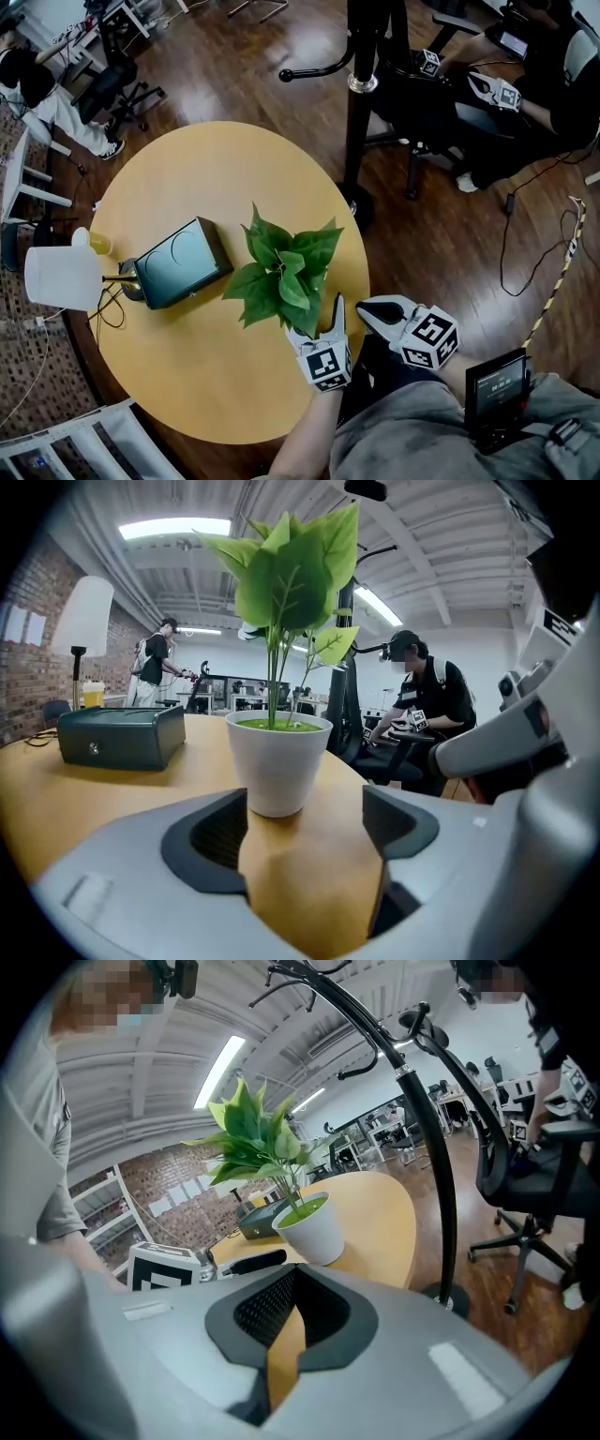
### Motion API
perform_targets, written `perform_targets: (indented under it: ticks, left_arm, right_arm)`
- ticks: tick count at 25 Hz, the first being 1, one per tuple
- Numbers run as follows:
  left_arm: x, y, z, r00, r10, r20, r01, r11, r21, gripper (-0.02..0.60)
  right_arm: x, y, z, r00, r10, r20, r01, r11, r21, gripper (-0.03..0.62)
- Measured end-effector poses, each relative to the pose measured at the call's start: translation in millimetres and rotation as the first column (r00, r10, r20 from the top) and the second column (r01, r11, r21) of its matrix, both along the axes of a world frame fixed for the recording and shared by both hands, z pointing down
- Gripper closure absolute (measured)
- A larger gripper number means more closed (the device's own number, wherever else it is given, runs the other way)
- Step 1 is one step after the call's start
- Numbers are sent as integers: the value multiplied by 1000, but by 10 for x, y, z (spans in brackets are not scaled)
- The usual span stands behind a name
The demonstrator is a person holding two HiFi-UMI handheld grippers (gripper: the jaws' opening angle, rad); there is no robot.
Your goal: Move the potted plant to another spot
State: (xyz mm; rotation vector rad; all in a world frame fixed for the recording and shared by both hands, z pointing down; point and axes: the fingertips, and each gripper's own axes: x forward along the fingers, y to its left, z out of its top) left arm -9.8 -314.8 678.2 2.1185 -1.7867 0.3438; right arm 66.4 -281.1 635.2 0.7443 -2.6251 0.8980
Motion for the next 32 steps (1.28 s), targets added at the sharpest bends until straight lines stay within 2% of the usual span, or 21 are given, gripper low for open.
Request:
perform_targets:
  ticks: [4,6,14,25,26,28,32]
  left_arm:
    - [1,-184,-2,1000,-1,17,1,1000,22,96]
    - [-6,-267,27,1000,0,21,0,1000,26,58]
    - [-46,-599,-30,999,-7,35,5,999,51,-6]
    - [-77,-804,-51,1000,-2,23,1,999,50,-4]
    - [-89,-810,-60,1000,-5,19,4,999,53,2]
    - [-108,-819,-69,1000,-7,10,6,998,58,57]
    - [-103,-825,-76,1000,-5,3,5,998,60,58]
  right_arm:
    - [54,-65,-12,1000,10,7,-10,1000,-4,594]
    - [79,-67,6,1000,15,9,-15,1000,-3,594]
    - [158,-88,39,1000,30,5,-30,1000,-8,594]
    - [160,-210,98,999,36,-6,-36,999,-13,594]
    - [161,-231,112,999,37,-10,-37,999,-10,594]
    - [153,-302,145,999,40,-17,-40,999,-1,594]
    - [114,-499,173,999,44,-22,-44,999,25,594]
